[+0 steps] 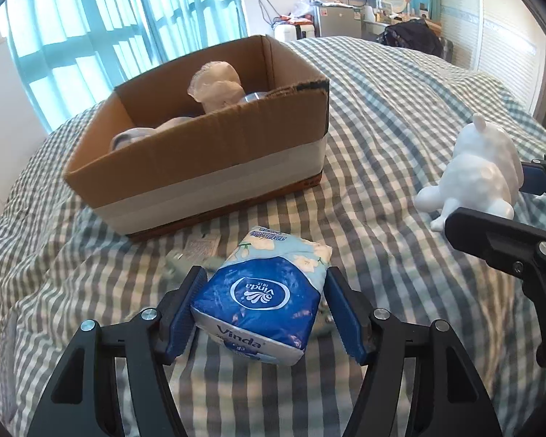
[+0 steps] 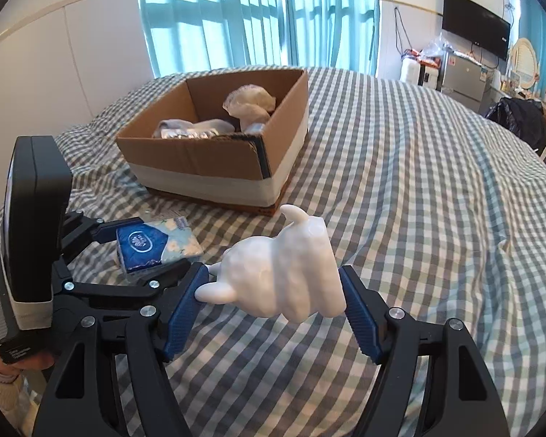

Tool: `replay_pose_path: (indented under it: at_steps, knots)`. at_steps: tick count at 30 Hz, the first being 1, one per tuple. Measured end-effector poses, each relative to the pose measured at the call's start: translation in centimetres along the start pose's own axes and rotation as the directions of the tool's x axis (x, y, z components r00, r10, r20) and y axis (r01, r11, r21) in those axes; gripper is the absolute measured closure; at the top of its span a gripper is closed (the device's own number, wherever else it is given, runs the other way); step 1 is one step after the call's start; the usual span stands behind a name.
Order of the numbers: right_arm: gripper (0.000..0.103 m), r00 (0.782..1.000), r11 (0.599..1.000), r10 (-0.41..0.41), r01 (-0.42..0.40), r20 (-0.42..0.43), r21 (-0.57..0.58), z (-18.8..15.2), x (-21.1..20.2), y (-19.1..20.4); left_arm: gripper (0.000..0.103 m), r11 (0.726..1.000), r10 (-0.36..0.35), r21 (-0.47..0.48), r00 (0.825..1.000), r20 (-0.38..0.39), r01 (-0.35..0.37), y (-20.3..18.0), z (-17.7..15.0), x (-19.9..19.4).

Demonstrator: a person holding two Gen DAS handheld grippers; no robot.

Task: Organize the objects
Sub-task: 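Grasp the white plush toy with the right tool while the left tool grasps the Vinda tissue pack, then carry the tissue pack and plush toy over the box and release both inside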

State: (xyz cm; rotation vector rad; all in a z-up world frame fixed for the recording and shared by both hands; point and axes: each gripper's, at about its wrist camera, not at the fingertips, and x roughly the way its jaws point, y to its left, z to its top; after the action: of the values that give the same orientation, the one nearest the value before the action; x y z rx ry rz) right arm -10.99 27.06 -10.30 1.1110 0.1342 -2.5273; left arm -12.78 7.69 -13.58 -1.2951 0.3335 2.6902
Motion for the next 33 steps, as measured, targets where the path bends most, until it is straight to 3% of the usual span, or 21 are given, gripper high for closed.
replay_pose_path:
  at_steps: [9,20,33]
  knots:
    - [0.031,0.997,0.999,-0.007,0.01,0.08,-0.032,1.0,-4.7,1.6,0.035,0.999,0.004,-0.051,0.995,0.095,0.001,1.1,0.9,-5.3]
    - [0.031,0.981,0.997,0.012,0.003,0.194,-0.077,4.0,-9.9,3.5,0.035,0.988,0.045,-0.151,0.973,0.225,-0.011,4.4,2.7,-11.5]
    - [0.031,0.957,0.989,0.069,-0.029,0.283,-0.142,10.6,-10.2,5.4,0.035,0.975,0.096,-0.221,0.95,0.297,-0.029,8.7,7.2,-12.8]
